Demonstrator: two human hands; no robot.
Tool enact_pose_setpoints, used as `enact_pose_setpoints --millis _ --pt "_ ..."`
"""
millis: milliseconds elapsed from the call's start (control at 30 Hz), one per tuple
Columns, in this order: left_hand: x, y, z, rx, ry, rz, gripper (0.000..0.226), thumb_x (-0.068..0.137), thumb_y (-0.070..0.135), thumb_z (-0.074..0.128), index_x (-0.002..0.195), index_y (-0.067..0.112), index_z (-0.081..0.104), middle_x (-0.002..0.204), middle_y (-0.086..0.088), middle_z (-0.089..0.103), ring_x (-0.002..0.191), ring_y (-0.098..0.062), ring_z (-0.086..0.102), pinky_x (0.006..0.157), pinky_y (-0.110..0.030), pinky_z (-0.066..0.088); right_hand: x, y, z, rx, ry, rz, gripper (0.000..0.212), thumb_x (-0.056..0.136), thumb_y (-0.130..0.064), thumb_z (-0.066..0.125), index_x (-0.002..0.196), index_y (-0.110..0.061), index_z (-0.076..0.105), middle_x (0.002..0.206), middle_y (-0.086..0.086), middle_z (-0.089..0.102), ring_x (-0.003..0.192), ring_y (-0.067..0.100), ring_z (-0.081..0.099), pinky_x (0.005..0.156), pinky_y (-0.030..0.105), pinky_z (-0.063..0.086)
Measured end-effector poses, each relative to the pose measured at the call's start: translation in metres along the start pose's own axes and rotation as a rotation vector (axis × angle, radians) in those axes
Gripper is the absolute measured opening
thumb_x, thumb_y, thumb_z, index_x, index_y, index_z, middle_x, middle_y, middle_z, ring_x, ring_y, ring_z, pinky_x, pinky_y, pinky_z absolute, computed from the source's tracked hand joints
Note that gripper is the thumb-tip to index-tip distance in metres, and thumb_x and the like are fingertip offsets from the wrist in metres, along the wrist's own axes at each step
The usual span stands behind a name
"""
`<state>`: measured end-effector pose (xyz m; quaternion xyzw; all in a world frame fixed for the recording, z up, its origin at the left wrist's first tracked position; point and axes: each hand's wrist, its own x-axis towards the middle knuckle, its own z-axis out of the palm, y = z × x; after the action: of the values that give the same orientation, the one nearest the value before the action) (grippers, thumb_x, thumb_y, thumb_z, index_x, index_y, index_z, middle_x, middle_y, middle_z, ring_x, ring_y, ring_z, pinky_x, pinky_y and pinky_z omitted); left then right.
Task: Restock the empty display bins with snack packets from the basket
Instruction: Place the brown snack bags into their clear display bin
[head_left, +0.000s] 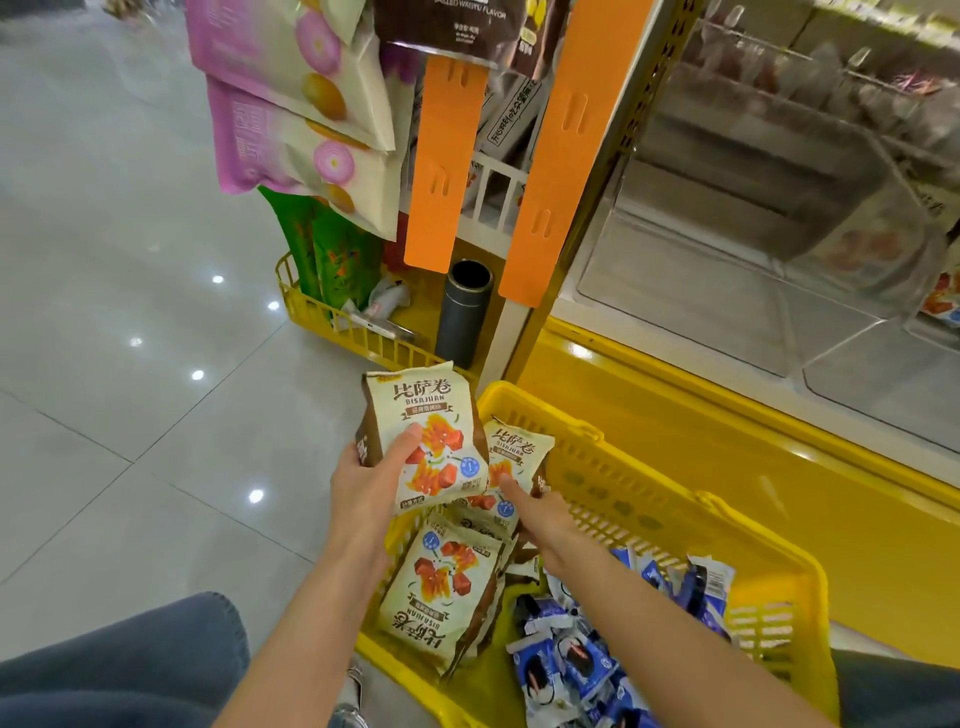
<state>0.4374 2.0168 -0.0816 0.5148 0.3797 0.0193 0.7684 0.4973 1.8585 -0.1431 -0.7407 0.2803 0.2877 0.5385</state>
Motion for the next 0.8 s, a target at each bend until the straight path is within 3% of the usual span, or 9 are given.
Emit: enact_pose_setpoints --millis 100,233,333,467,567,700,800 --pt "0.001 -0.004 0.001 0.037 0.003 0.001 0.045 0.078 0.037 0.070 0.117 0.020 0.054 0.093 -0.005 0.072 0.072 -0.020 0.072 0.057 -0.030 0.055 0.007 -0.003 0.008 0.056 0.070 -0.006 0.043 0.080 -0.040 0.070 0.109 -0.011 0.057 0.117 0.010 0.065 0.106 0.027 0.059 0.083 0.036 0.047" --pt "0.001 -0.006 0.003 0.073 -0.003 0.025 0.041 0.078 0.035 0.071 0.112 0.020 0.054 0.091 -0.005 0.072 0.069 -0.018 0.072 0.056 -0.030 0.056 0.010 -0.010 0.005 0.028 0.119 0.005 0.057 0.074 -0.044 0.074 0.113 -0.004 0.059 0.115 0.015 0.065 0.107 0.031 0.060 0.093 0.043 0.050" --pt "-0.001 -0.003 0.000 0.101 -0.003 0.066 0.039 0.078 0.035 0.071 0.111 0.023 0.052 0.088 -0.001 0.072 0.065 -0.014 0.071 0.051 -0.026 0.054 0.006 -0.013 -0.008 -0.037 0.044 0.006 0.066 0.071 -0.046 0.076 0.117 -0.002 0.059 0.115 0.017 0.065 0.107 0.033 0.061 0.094 0.048 0.049" --pt "-0.010 0.002 0.000 0.149 -0.017 0.104 0.042 0.079 0.042 0.068 0.114 0.025 0.051 0.091 -0.002 0.072 0.071 -0.018 0.072 0.066 -0.038 0.058 -0.019 -0.018 -0.034 0.016 -0.115 0.038 0.052 0.079 -0.046 0.068 0.111 -0.005 0.062 0.105 0.014 0.071 0.097 0.026 0.066 0.088 0.040 0.054" --pt "-0.020 0.007 0.006 0.192 -0.056 0.110 0.038 0.079 0.048 0.065 0.108 0.026 0.053 0.085 -0.003 0.074 0.070 -0.019 0.072 0.067 -0.039 0.058 -0.044 -0.020 -0.063 0.202 -0.163 0.088 0.036 0.086 -0.044 0.060 0.092 -0.009 0.066 0.084 0.011 0.074 0.079 0.022 0.068 0.076 0.035 0.054" --pt "-0.036 0.021 0.025 0.212 -0.148 0.107 0.035 0.078 0.055 0.061 0.098 0.027 0.059 0.075 0.000 0.074 0.067 -0.017 0.072 0.063 -0.032 0.055 -0.076 -0.033 -0.104 0.537 -0.204 0.173 0.037 0.085 -0.039 0.063 0.085 -0.003 0.068 0.089 0.019 0.071 0.082 0.028 0.064 0.086 0.040 0.049" --pt "-0.053 0.038 0.049 0.181 -0.234 0.161 0.040 0.077 0.056 0.061 0.108 0.031 0.056 0.079 0.002 0.075 0.069 -0.015 0.072 0.056 -0.027 0.054 -0.098 -0.050 -0.133 0.573 -0.189 0.084 0.034 0.084 -0.039 0.063 0.082 -0.005 0.065 0.075 0.016 0.072 0.074 0.026 0.065 0.068 0.036 0.050"
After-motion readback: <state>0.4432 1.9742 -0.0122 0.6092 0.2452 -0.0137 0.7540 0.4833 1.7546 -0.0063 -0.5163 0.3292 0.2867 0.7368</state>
